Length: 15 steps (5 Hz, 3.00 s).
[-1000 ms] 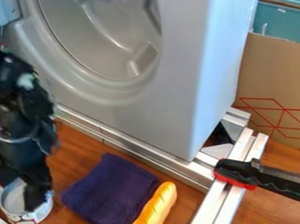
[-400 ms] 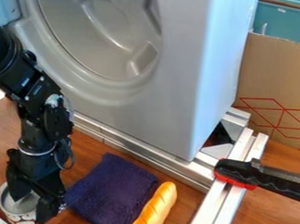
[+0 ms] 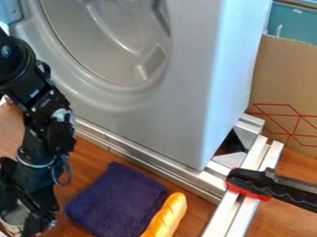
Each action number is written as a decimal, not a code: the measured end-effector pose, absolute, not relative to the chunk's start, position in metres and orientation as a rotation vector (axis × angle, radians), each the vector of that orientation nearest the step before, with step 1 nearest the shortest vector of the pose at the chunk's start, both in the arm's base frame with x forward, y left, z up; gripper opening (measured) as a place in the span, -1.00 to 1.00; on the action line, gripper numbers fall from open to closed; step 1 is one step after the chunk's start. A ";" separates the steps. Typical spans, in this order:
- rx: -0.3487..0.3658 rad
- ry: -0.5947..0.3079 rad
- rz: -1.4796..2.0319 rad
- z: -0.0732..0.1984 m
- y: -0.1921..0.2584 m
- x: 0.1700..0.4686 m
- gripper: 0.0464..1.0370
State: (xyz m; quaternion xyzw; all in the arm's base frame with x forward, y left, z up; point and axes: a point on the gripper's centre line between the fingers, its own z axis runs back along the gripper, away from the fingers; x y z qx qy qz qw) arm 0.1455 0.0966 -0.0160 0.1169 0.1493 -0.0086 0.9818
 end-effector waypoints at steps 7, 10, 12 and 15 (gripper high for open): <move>0.100 0.001 -0.007 0.054 0.142 0.158 0.93; -0.049 -0.013 -0.107 0.071 0.044 0.183 0.93; -0.050 -0.015 -0.102 0.071 0.043 0.183 0.93; -0.050 -0.015 -0.102 0.071 0.043 0.183 0.93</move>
